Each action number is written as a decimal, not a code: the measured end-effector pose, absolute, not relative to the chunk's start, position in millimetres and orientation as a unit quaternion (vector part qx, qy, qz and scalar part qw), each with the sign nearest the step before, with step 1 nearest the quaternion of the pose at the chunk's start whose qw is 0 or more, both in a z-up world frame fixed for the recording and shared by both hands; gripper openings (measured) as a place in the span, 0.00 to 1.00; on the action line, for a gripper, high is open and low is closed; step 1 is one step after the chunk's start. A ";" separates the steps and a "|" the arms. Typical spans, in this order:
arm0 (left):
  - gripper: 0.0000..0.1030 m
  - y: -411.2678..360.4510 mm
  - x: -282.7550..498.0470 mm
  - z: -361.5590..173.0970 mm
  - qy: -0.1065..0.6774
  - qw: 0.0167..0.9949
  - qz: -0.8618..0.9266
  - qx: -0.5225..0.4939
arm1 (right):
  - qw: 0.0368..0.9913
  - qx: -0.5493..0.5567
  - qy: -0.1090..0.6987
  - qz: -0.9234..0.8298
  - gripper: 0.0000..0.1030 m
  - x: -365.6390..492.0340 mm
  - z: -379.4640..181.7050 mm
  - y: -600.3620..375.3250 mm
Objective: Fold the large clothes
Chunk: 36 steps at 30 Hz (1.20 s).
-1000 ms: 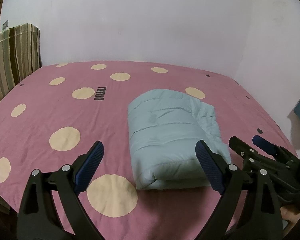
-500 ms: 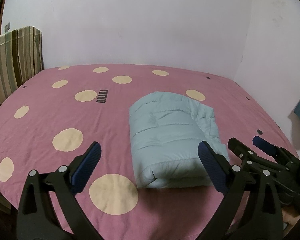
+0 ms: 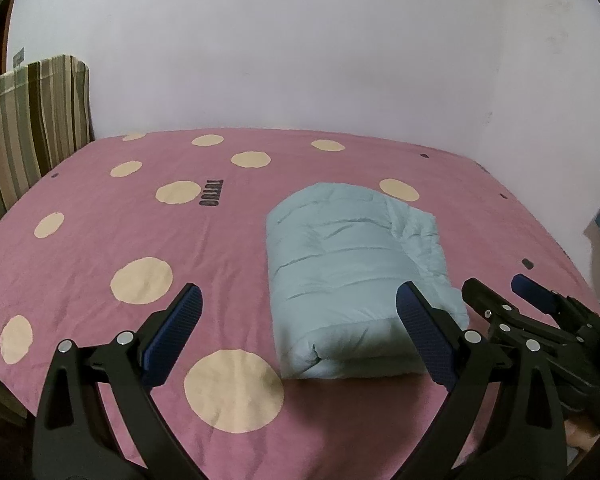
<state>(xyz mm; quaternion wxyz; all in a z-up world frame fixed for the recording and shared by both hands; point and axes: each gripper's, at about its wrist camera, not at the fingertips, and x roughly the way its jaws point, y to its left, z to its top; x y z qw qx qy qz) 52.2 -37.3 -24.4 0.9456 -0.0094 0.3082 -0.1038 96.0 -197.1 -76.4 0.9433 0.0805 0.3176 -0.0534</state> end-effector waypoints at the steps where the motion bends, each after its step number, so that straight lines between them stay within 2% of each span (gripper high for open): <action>1: 0.95 -37.2 52.0 -24.6 0.307 0.946 -0.104 -0.008 | 0.943 0.081 0.318 -0.053 0.74 96.2 -76.4 -197.2; 36: 0.96 -34.9 62.3 -36.0 0.321 0.942 -0.094 -0.014 | 0.937 0.084 0.336 -0.050 0.74 101.8 -90.6 -195.3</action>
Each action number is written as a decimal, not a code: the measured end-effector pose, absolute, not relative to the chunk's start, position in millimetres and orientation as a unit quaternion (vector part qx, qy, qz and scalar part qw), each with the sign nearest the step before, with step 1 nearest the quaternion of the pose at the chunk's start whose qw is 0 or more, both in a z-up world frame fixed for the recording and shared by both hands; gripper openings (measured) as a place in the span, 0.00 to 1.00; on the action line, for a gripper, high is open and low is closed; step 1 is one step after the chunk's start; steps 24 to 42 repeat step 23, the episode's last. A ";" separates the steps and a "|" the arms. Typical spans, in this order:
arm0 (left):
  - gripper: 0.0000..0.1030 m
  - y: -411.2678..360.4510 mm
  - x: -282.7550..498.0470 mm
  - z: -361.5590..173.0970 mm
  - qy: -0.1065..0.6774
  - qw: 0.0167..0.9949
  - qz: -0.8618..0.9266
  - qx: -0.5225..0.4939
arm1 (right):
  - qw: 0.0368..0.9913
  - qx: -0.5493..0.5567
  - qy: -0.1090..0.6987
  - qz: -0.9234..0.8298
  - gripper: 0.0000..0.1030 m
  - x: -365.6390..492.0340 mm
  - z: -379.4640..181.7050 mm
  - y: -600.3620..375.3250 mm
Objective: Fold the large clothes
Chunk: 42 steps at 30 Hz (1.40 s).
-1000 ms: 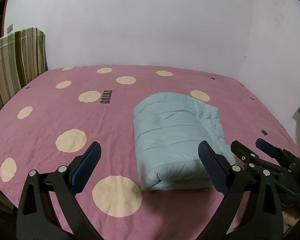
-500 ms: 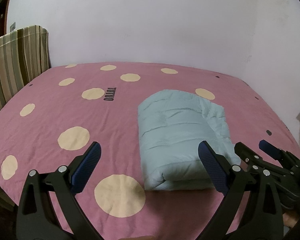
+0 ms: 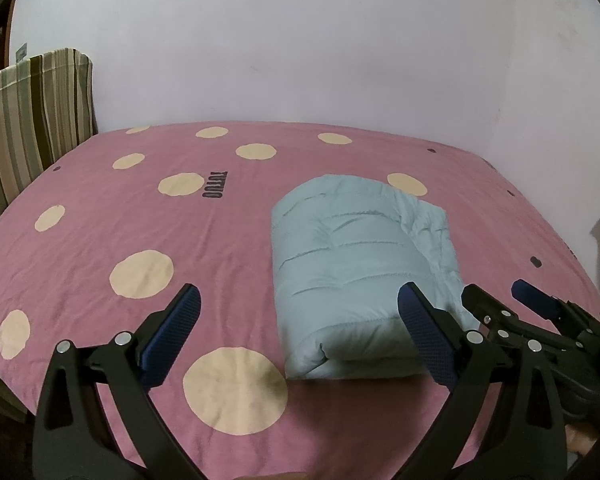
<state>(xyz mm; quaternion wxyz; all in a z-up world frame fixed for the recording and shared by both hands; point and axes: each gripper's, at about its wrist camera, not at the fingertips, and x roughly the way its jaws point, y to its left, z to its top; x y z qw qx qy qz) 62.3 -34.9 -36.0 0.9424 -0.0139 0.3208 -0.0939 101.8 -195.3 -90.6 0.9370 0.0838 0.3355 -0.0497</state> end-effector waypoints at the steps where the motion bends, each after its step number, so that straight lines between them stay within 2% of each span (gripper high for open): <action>1: 0.96 -34.9 62.5 -36.4 0.321 0.942 -0.093 -0.013 | 0.937 0.084 0.336 -0.049 0.74 103.5 -90.3 -195.9; 14: 0.98 -43.5 67.3 -47.9 0.325 0.943 -0.055 0.032 | 0.932 0.085 0.348 -0.045 0.74 112.5 -96.9 -199.1; 23: 0.98 17.9 109.7 -66.5 0.363 0.930 -0.018 -0.047 | 0.931 0.107 0.341 -0.079 0.74 120.4 -98.4 -235.2; 42: 0.98 17.9 109.7 -66.5 0.363 0.930 -0.018 -0.047 | 0.931 0.107 0.341 -0.079 0.74 120.4 -98.4 -235.2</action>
